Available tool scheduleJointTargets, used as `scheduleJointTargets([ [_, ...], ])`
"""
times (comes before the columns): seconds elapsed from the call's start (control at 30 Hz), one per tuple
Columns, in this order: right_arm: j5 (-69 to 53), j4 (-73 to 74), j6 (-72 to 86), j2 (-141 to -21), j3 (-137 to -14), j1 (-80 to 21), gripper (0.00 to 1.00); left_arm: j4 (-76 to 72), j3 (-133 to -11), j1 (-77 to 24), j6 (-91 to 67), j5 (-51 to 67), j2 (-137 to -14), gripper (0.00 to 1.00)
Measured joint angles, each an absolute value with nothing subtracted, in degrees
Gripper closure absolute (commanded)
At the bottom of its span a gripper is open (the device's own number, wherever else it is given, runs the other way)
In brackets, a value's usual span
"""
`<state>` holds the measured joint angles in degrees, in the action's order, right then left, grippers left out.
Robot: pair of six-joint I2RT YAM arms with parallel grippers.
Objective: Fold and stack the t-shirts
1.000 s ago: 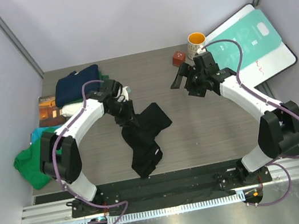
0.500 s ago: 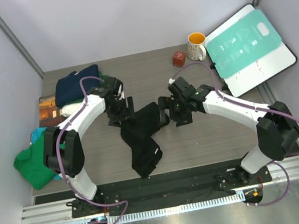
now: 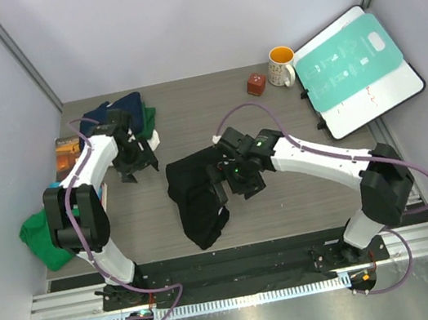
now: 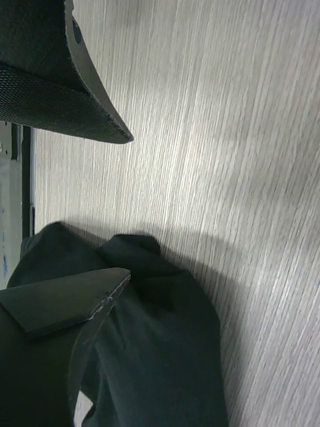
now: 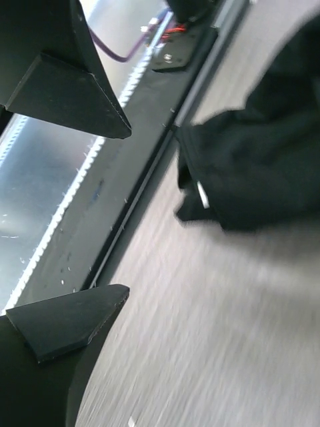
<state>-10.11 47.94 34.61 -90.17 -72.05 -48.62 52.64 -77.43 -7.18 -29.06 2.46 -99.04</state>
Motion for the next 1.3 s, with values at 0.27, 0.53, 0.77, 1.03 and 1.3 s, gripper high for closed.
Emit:
scheduleJointTargets([
  [0.27, -11.44, 50.37, 32.84, -99.09, -82.70, -55.64, 0.04, 52.45, -77.21, -7.70, -30.89, 1.91, -99.04, 0.25],
  [0.53, -10.72, 52.77, 31.55, -104.84, -85.14, -60.51, 0.04, 52.07, -76.05, -7.20, -30.65, -0.43, -99.07, 0.26],
  [0.77, -10.72, 51.68, 31.59, -105.58, -83.07, -60.80, 0.05, 51.13, -74.37, -6.59, -30.61, -0.54, -99.07, 0.27],
  [1.03, -11.73, 49.71, 30.24, -109.93, -83.13, -60.80, 0.06, 50.52, -71.29, -6.61, -30.59, -0.51, -99.07, 0.27],
  [1.3, -11.05, 49.98, 27.70, -115.50, -87.39, -60.80, 0.39, 49.91, -71.18, -6.55, -30.37, -1.39, -98.21, 0.27],
])
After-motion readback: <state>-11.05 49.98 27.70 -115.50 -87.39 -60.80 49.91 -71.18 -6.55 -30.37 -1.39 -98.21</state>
